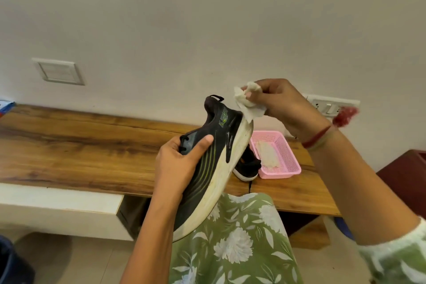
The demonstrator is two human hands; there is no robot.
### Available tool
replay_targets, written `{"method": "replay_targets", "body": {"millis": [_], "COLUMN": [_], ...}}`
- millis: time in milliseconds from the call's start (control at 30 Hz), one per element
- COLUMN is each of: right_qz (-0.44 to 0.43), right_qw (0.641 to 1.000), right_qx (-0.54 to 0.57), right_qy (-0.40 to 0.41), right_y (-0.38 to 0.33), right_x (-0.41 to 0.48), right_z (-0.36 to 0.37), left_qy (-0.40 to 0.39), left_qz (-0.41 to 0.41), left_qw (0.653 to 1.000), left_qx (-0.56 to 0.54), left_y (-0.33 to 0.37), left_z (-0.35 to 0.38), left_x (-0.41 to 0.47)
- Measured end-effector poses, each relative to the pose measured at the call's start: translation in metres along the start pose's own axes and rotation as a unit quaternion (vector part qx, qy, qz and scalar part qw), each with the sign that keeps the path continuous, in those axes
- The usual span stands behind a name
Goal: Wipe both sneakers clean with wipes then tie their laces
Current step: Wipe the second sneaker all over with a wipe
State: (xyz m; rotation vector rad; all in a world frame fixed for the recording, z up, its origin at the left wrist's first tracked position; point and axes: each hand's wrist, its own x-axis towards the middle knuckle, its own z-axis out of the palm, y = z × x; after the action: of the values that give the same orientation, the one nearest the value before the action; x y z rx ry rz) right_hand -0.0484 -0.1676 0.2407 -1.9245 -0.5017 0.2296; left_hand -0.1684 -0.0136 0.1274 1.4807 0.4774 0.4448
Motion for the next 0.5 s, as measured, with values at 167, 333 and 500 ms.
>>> {"method": "replay_targets", "body": {"millis": [167, 333, 500], "right_qz": [-0.011, -0.105, -0.180], "right_qw": [0.939, 0.916, 0.884], "right_qx": [-0.343, -0.377, -0.427], "right_qy": [-0.026, 0.090, 0.061], "right_y": [-0.004, 0.004, 0.018], "right_x": [0.016, -0.015, -0.047], "right_z": [0.001, 0.033, 0.064], "left_qy": [0.016, 0.060, 0.099], "left_qz": [0.011, 0.007, 0.016], "left_qw": [1.000, 0.997, 0.992], "left_qx": [-0.016, -0.044, -0.071], "left_y": [0.002, 0.003, 0.002], "left_z": [0.002, 0.007, 0.008], "left_x": [-0.003, -0.005, -0.006]}}
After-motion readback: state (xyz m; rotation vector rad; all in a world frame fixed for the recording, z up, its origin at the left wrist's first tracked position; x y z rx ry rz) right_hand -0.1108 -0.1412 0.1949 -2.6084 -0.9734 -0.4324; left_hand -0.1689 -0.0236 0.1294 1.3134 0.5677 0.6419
